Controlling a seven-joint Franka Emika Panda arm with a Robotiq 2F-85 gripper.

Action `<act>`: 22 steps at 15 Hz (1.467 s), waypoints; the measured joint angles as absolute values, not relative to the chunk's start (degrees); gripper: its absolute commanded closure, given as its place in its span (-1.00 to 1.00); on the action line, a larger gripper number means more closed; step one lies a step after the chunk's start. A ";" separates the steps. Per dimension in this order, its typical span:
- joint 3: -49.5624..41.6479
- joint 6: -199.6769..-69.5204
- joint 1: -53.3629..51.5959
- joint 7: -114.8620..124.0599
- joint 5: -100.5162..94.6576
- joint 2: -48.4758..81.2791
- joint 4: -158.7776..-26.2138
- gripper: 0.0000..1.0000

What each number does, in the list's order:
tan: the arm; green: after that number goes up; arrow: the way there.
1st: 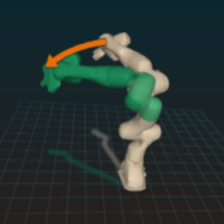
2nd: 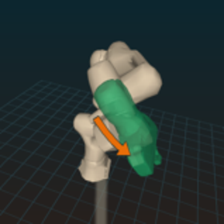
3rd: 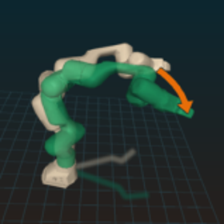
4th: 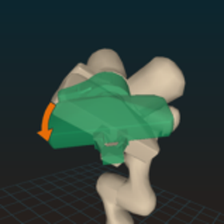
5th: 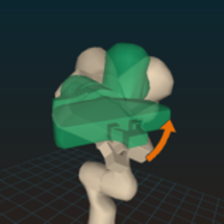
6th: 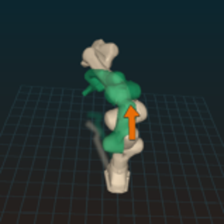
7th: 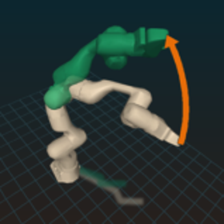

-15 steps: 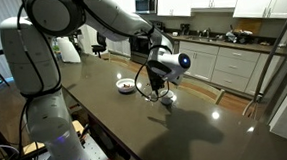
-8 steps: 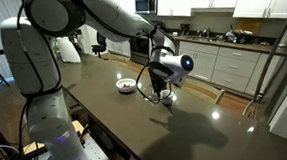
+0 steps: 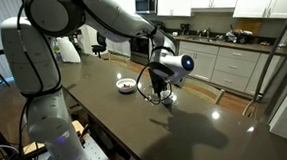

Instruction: Use the spoon to transfer one spoon of contents from the bowl to the glass cup

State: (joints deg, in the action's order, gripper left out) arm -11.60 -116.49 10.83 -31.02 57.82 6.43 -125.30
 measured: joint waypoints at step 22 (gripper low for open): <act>-8.95 -119.44 9.68 -30.56 50.51 6.50 -125.52 0.92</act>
State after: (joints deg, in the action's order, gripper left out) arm -8.95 -119.44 9.68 -30.56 50.51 6.50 -125.52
